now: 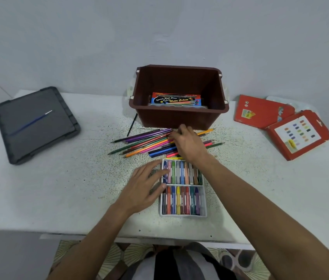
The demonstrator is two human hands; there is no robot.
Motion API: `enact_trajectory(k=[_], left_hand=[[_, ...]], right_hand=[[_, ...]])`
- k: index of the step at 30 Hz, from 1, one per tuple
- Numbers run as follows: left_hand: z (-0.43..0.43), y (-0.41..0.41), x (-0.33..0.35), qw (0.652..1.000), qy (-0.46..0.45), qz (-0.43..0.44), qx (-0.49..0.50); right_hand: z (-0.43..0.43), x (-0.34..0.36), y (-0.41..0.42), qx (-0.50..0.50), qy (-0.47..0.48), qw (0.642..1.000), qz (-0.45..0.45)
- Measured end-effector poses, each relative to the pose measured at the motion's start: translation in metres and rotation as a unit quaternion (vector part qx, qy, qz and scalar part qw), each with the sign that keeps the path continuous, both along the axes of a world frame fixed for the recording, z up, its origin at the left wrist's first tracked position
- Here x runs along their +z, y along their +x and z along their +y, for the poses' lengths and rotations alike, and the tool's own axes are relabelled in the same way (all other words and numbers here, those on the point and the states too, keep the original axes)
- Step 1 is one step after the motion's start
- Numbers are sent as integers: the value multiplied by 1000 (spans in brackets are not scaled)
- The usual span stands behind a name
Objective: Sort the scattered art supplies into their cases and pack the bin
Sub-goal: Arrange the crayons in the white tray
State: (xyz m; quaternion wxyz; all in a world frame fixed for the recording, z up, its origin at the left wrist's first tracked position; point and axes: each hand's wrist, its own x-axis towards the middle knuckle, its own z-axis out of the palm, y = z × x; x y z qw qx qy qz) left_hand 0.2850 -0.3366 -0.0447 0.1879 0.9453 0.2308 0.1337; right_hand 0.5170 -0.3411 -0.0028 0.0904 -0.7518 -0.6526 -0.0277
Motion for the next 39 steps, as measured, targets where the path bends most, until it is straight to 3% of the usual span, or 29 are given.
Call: enact_trajectory(k=[4,10,17,23,33,39], left_hand=[[1,0,-1,1000,1,-1,-4],[1,0,0,1000,2,-1,-4],[-3,0,2,1000,10,21,-17],[-6,-1,6,995,39,64,-62],[-7,-1,10,995,15,72,-61],[-7,0,10,996,-1,75,-57]], right_hand=[[-1,-3,1,-27,39,999,-6],[-31,11,-5,-24,161,966,202],[-87,24,-15,-57,153,936,312],[-141,22,-28,-100,93,908,397],[-189,7,-42,-132,27,907,400],[-189,4,-46,-101,22,943,318]])
